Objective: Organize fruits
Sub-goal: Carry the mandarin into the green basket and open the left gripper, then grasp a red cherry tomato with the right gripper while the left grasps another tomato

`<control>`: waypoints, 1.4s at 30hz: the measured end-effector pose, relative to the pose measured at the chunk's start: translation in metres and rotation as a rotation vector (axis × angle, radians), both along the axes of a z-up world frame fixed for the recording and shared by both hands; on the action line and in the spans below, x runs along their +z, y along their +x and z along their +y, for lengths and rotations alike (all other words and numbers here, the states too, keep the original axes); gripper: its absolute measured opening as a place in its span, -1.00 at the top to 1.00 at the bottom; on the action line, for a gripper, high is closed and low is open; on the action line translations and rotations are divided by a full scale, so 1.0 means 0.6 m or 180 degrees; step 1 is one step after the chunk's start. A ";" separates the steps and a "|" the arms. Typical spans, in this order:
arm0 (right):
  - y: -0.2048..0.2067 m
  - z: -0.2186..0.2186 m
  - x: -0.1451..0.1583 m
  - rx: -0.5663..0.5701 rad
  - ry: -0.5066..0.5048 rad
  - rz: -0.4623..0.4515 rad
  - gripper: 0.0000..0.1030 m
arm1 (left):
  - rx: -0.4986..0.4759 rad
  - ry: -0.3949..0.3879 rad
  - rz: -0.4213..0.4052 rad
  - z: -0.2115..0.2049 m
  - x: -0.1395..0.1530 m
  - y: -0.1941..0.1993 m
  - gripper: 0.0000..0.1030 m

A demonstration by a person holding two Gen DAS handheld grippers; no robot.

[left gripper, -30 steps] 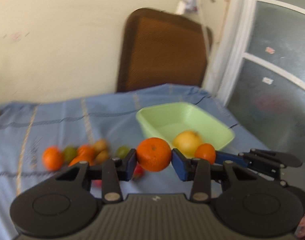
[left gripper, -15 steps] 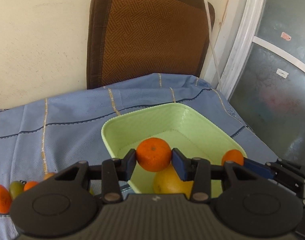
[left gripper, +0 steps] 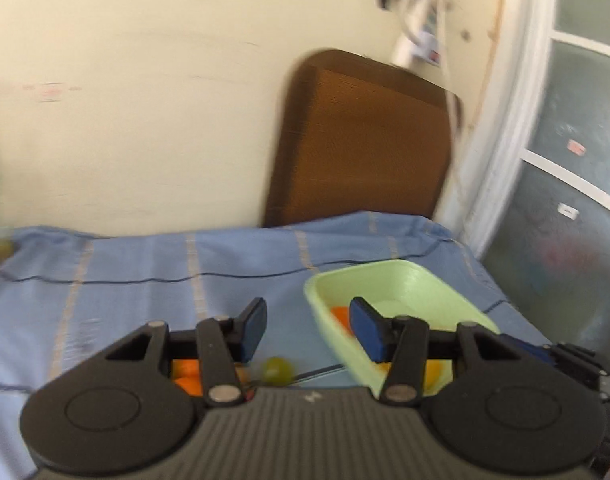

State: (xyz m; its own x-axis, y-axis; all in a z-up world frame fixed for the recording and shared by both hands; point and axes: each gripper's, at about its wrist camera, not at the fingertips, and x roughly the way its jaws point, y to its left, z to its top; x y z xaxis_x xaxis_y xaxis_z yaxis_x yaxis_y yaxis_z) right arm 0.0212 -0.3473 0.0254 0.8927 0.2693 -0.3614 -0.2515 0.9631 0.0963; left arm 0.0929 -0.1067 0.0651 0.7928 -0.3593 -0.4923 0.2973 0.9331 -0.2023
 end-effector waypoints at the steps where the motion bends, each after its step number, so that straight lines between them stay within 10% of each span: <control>1: -0.003 0.012 0.003 0.0093 -0.0006 -0.0011 0.36 | 0.0088 0.0005 0.0003 0.020 -0.001 -0.009 0.09; 11: 0.034 0.166 -0.046 0.0657 -0.0578 0.0315 0.37 | 0.0369 -0.0145 0.0330 0.118 -0.072 -0.050 0.14; 30: 0.083 0.248 -0.092 0.0620 -0.1782 0.0172 0.38 | 0.0070 -0.0110 0.0614 0.052 -0.128 -0.017 0.15; 42: 0.013 0.185 -0.067 0.0543 -0.1381 0.0147 0.45 | 0.0119 -0.0007 0.0572 0.030 -0.136 -0.007 0.47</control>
State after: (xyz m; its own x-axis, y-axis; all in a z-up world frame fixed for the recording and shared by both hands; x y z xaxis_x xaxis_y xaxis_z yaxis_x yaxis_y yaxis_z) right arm 0.0291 -0.2363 -0.0145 0.8291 0.2260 -0.5114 -0.4147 0.8621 -0.2913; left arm 0.0885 -0.0889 -0.0165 0.7050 -0.3324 -0.6265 0.2212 0.9424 -0.2511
